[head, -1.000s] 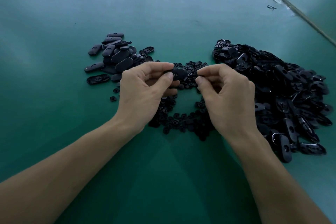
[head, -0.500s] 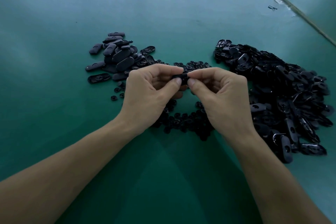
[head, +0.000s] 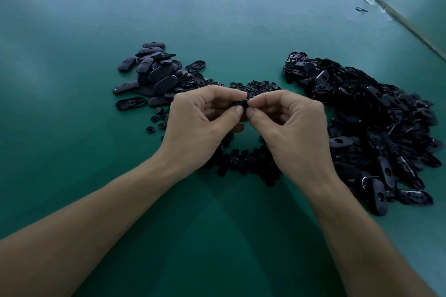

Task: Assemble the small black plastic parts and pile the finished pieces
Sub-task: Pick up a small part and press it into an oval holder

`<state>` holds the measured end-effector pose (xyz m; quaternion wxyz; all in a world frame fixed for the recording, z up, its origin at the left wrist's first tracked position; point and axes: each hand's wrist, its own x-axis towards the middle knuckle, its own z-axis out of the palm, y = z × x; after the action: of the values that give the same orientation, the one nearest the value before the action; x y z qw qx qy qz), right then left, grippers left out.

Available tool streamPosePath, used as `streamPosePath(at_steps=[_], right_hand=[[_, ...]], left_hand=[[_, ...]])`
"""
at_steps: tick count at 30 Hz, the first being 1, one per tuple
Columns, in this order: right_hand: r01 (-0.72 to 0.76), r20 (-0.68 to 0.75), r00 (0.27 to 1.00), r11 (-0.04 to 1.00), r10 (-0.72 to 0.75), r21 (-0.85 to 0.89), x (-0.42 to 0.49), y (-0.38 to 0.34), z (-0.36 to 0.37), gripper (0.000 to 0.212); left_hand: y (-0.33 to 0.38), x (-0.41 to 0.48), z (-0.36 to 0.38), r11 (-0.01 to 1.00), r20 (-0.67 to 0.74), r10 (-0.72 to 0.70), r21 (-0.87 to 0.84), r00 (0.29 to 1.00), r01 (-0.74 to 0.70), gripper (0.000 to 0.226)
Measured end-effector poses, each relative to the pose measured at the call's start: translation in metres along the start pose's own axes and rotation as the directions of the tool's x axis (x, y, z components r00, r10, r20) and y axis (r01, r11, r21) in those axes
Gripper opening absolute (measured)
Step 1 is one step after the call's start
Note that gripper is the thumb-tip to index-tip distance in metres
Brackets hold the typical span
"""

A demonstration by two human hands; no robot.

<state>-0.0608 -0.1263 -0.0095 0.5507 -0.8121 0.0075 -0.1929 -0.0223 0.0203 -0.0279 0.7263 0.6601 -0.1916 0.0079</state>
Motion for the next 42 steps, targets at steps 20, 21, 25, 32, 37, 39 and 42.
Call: streamPosePath(at_steps=[20, 21, 25, 32, 37, 39, 42], right_hand=[[-0.060, 0.108, 0.993, 0.997, 0.055, 0.046, 0.005, 0.004, -0.010, 0.018], [-0.065, 0.115, 0.992, 0.996, 0.058, 0.059, 0.006, 0.004, -0.011, 0.018], [-0.076, 0.134, 0.989, 0.994, 0.065, 0.081, 0.007, 0.005, -0.017, 0.012], [-0.060, 0.147, 0.988, 0.998, 0.056, 0.026, 0.007, 0.006, -0.020, 0.012], [-0.050, 0.136, 0.989, 0.999, 0.050, -0.006, 0.006, 0.006, -0.017, 0.009], [-0.046, 0.134, 0.990, 0.999, 0.049, -0.020, 0.006, 0.005, -0.017, 0.009], [-0.051, 0.127, 0.990, 0.998, 0.055, -0.037, 0.006, 0.005, -0.017, 0.011]], left_hand=[[0.000, 0.001, -0.001, 0.999, 0.036, 0.003, 0.034, 0.999, -0.005, 0.022], [0.000, 0.001, -0.001, 1.000, 0.039, 0.000, 0.031, 0.999, -0.001, 0.022], [0.000, 0.001, -0.001, 1.000, 0.053, -0.021, -0.007, 0.998, 0.022, 0.023], [0.001, 0.001, 0.000, 0.999, 0.059, -0.046, -0.025, 0.997, 0.048, 0.023], [0.002, 0.001, 0.000, 0.999, 0.055, -0.044, 0.016, 0.998, 0.043, 0.024], [0.002, 0.001, 0.000, 0.999, 0.050, -0.040, 0.028, 0.998, 0.038, 0.024], [0.003, 0.001, 0.001, 0.998, 0.038, -0.036, 0.051, 0.999, 0.034, 0.023]])
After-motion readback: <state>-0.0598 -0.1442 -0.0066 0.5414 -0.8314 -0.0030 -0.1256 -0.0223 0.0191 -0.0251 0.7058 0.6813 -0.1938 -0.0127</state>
